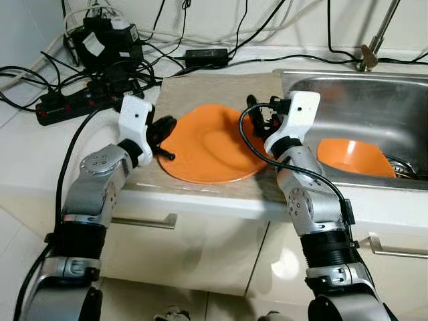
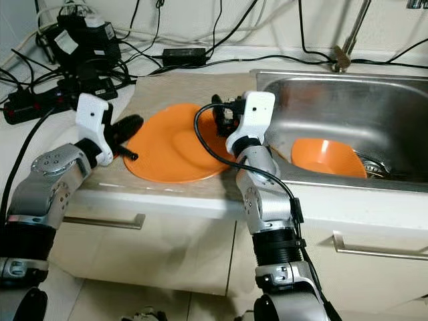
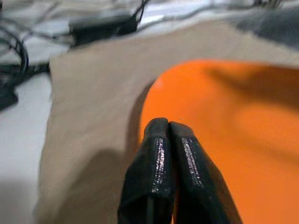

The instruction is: Kitchen organization

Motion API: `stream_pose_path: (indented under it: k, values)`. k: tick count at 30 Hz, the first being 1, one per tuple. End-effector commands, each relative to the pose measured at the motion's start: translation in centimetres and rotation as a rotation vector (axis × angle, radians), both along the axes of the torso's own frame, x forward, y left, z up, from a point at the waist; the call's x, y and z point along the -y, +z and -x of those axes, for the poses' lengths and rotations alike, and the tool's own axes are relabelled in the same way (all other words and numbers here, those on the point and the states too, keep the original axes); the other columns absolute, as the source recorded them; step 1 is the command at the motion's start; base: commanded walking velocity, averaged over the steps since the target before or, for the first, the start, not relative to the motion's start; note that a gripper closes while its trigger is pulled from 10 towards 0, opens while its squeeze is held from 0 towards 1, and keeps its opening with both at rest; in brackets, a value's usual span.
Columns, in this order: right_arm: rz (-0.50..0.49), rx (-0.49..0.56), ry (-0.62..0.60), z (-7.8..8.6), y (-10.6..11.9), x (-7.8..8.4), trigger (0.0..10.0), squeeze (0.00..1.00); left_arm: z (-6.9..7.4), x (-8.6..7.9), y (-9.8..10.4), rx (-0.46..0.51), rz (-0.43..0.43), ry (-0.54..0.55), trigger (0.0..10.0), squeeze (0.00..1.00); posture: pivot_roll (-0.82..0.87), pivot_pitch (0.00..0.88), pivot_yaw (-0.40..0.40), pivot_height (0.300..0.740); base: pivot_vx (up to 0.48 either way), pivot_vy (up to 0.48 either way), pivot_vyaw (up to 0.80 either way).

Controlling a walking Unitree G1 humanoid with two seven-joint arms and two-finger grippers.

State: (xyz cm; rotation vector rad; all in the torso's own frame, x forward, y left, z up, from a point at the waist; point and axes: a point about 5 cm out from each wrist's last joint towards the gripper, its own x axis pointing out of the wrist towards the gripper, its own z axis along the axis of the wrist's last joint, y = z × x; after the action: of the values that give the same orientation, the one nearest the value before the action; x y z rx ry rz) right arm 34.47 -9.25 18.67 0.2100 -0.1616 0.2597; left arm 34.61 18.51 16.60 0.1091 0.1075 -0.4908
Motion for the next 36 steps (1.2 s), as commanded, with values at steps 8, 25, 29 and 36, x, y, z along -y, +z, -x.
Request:
stream_pose_path:
  k: [8, 25, 29, 36]
  values:
    - [0.011, -0.006, -0.005, 0.2, -0.2, 0.2, 10.0, 0.0, -1.0, -0.5, 0.6, 0.012, -0.042, 0.006, 10.0, 0.0, -0.01, 0.013, 0.051, 0.715, 0.0, 0.0, 0.0]
    - [0.016, -0.018, -0.009, 0.3, -0.5, 0.4, 10.0, 0.0, -0.8, 0.1, 0.8, 0.033, -0.026, -0.025, 10.0, 0.0, 0.0, 0.022, 0.048, 0.715, 0.0, 0.0, 0.0]
    - [0.013, -0.02, -0.008, 0.3, -0.5, 0.3, 10.0, 0.0, -0.5, 0.4, 0.3, 0.009, -0.025, -0.055, 10.0, 0.0, 0.0, 0.024, 0.048, 0.715, 0.0, 0.0, 0.0]
    - [0.013, -0.021, -0.007, 0.3, -0.5, 0.3, 10.0, 0.0, -0.3, 0.7, -0.3, -0.021, -0.039, -0.086, 10.0, 0.0, 0.0, 0.025, 0.05, 0.715, 0.0, 0.0, 0.0]
